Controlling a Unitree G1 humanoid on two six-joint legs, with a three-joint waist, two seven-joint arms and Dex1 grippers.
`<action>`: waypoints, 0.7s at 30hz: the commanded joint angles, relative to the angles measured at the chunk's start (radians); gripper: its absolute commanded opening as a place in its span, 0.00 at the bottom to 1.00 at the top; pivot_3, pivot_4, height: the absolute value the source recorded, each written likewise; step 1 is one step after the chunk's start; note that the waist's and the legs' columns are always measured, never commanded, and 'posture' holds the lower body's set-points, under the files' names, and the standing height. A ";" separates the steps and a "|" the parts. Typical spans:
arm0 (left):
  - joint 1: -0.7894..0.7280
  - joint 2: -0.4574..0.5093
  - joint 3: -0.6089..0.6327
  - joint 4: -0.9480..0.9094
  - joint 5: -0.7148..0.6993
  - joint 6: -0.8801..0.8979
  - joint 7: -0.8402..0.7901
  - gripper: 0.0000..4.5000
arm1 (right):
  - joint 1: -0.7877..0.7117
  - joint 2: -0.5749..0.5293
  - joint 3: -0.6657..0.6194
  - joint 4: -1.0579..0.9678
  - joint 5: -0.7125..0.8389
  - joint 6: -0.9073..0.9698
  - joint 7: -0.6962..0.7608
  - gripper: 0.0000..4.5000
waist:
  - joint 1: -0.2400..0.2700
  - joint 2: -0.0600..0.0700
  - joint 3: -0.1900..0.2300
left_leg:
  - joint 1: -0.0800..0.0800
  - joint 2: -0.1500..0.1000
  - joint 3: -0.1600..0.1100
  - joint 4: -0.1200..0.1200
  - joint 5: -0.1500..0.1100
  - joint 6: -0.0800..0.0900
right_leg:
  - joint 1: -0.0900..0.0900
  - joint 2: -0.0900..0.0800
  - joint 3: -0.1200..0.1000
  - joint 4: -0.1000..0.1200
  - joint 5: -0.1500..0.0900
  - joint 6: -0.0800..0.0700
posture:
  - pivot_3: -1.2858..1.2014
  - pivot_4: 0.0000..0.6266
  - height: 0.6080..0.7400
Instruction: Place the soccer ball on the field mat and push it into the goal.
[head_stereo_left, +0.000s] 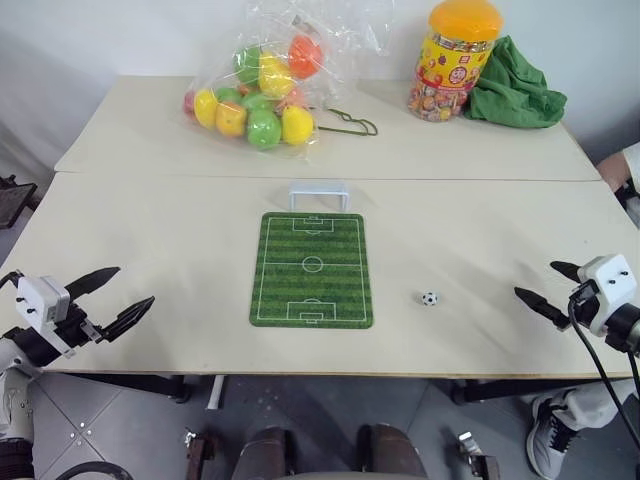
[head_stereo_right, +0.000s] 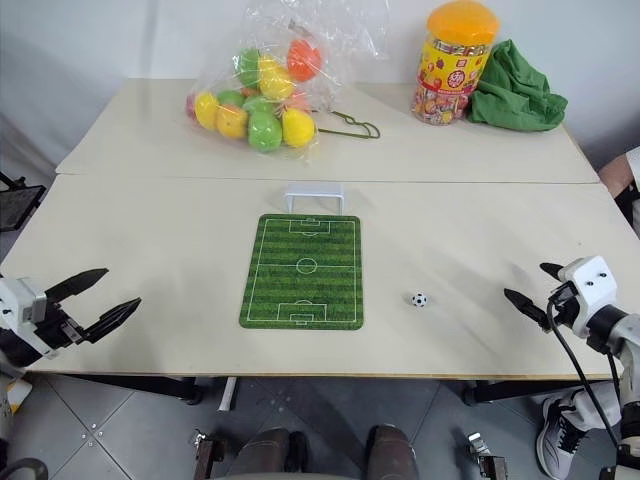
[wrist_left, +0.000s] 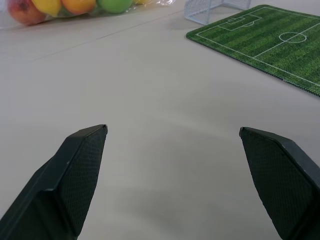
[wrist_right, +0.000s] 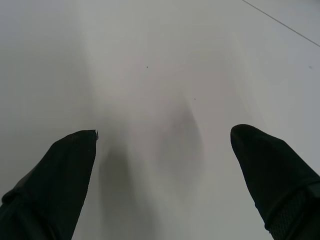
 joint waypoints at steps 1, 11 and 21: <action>-0.018 0.027 0.006 0.020 -0.005 0.003 -0.006 1.00 | 0.008 -0.033 -0.043 -0.020 0.021 -0.015 0.000 1.00 | 0.000 0.000 0.000 | 0.000 0.000 0.000 0.000 0.000 0.000 | 0.000 0.000 0.000 0.000 0.000 0.000 | 0.52 0.24 1.00; -0.052 0.017 0.006 -0.031 -0.040 0.103 0.021 1.00 | 0.028 -0.071 -0.033 -0.259 0.079 0.218 0.022 1.00 | 0.000 0.000 0.000 | 0.000 0.000 0.000 0.000 0.000 0.000 | 0.000 0.000 0.000 0.001 0.000 0.000 | 0.52 0.24 1.00; -0.081 -0.020 -0.099 -0.150 -0.054 0.156 -0.030 1.00 | -0.020 -0.076 0.160 -0.617 0.112 0.412 0.170 1.00 | 0.003 0.000 0.000 | 0.000 0.000 0.000 0.001 0.000 0.000 | -0.001 0.000 0.001 0.001 0.000 0.000 | 0.52 0.24 1.00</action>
